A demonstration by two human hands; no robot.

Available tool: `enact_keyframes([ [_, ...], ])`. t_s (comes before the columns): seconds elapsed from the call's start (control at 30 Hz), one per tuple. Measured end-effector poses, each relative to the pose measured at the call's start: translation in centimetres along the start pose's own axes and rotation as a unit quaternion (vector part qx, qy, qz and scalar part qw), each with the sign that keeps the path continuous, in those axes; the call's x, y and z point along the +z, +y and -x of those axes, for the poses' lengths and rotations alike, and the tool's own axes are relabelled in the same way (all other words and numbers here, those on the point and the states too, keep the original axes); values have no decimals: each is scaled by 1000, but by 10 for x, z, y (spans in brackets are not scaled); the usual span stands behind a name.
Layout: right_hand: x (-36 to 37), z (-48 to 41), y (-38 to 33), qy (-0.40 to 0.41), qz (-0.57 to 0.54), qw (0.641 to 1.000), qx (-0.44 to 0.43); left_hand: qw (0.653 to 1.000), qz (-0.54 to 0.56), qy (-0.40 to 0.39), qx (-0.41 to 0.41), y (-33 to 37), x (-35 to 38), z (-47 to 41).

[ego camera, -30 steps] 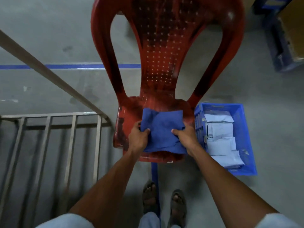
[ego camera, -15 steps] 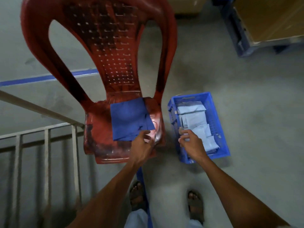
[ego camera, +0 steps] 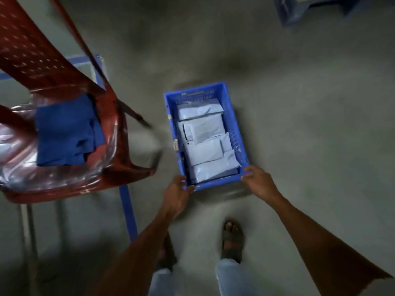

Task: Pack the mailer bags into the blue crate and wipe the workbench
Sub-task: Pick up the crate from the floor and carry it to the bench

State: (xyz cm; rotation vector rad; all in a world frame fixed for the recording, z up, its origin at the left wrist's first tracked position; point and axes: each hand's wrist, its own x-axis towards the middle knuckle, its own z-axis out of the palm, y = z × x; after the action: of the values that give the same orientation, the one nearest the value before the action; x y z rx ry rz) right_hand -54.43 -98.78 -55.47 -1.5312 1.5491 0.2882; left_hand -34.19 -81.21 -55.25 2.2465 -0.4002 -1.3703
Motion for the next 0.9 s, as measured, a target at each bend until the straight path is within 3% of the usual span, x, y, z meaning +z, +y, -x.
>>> enact_keyframes([
  [0.3, 37, -179, 69, 22, 2, 998, -56, 990, 74, 120, -24, -67, 90, -163],
  [0.43, 65, -232, 91, 15, -34, 997, -62, 982, 126, 142, 10, -83, 102, -197],
  [0.7, 72, -253, 115, -9, -116, 981, -156, 976, 170, 110, 78, -120, 85, -210],
  [0.9, 9, -199, 53, -15, -211, 968, -138, 960, 242, 104, 100, -36, 32, -166],
])
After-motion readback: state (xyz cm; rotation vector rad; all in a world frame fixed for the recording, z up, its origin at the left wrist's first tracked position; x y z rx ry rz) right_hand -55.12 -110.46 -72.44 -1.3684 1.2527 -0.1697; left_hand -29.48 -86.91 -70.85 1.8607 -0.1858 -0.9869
